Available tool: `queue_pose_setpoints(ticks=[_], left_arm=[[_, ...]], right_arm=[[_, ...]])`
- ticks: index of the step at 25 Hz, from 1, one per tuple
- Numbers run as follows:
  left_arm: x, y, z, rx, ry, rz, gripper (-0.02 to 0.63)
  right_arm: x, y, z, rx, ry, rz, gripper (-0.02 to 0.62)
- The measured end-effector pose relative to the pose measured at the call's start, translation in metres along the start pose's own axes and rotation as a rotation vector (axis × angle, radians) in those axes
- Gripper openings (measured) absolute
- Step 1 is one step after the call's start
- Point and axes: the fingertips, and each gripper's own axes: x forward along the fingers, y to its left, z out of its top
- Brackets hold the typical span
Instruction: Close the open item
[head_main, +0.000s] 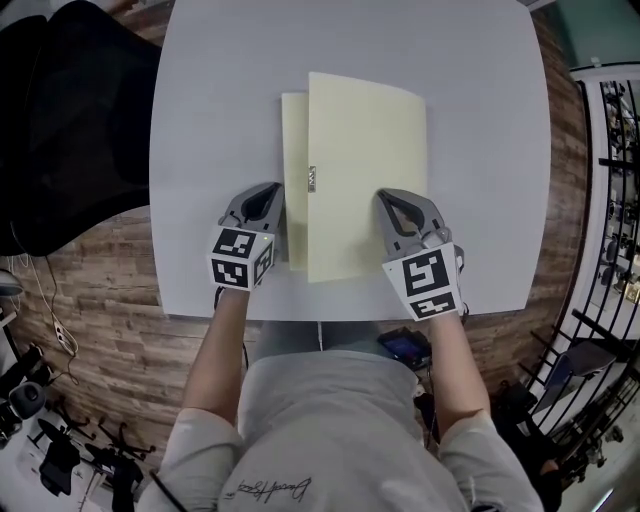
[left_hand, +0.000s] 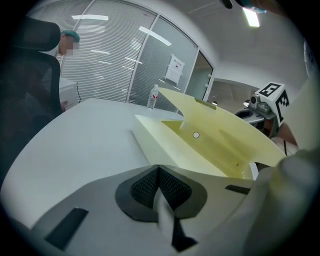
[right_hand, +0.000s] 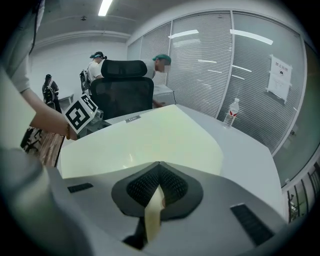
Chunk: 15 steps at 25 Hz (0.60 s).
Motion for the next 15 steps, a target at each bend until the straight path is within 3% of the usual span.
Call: queue_pose_setpoints(ticks=[15], left_arm=[[0.006, 0.001, 0.003, 0.029, 0.007, 0.020, 0.009]], right_arm=[[0.022, 0.018, -0.014, -0.094, 0.109, 0.023, 0.014]])
